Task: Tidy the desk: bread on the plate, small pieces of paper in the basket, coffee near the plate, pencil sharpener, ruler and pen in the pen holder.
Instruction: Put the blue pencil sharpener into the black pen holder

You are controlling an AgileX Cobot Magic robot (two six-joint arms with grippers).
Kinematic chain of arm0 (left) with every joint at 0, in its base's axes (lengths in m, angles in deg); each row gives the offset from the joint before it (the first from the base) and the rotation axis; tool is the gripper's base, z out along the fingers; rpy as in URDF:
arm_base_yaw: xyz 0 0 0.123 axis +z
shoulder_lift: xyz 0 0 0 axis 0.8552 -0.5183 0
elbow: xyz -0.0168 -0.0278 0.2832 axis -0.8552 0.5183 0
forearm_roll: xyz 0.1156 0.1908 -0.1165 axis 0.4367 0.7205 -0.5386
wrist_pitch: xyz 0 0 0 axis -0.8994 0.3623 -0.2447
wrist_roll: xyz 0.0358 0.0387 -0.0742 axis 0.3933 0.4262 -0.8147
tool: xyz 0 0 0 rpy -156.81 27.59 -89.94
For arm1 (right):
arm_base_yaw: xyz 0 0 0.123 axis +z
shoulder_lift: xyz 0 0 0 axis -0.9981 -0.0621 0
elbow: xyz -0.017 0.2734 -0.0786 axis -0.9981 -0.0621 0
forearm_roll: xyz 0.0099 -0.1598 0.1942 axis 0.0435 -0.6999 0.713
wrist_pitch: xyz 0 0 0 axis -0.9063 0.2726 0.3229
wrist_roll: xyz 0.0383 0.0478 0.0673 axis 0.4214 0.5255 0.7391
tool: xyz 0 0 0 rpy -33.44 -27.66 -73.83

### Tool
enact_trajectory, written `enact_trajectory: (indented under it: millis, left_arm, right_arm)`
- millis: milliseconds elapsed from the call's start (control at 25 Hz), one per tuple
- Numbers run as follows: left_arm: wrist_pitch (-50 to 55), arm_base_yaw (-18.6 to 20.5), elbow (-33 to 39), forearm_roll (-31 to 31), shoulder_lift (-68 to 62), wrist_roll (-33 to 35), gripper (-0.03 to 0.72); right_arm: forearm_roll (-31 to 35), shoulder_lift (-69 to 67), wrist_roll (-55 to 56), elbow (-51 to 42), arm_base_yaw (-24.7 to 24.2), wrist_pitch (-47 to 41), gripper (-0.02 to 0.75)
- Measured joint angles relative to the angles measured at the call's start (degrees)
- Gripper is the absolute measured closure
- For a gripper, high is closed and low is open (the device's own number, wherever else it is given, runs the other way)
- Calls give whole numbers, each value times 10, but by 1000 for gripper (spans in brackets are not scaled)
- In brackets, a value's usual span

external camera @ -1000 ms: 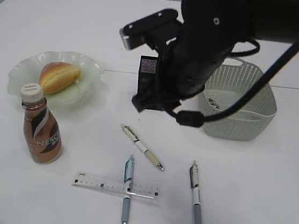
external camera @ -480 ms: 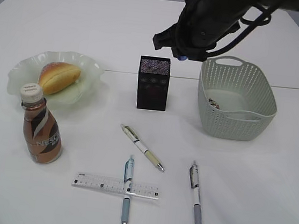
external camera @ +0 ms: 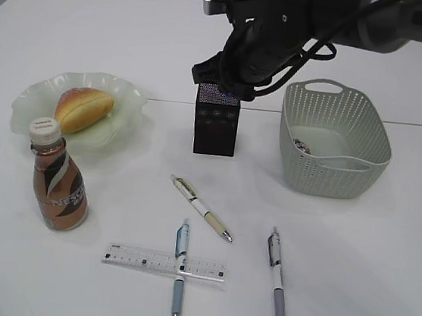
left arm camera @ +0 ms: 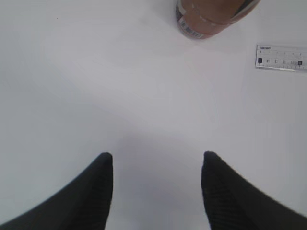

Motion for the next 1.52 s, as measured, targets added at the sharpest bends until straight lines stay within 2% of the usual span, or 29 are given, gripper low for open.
enact_trajectory:
  millis: [560,1520]
  left_arm:
    - [0,0,0,5,0,0,255]
    - [7,0,0,10,0,0,254]
  right_arm:
    - [1,-47,0,7,-1,71,523]
    - [16,-57,3,7,-22,112,500]
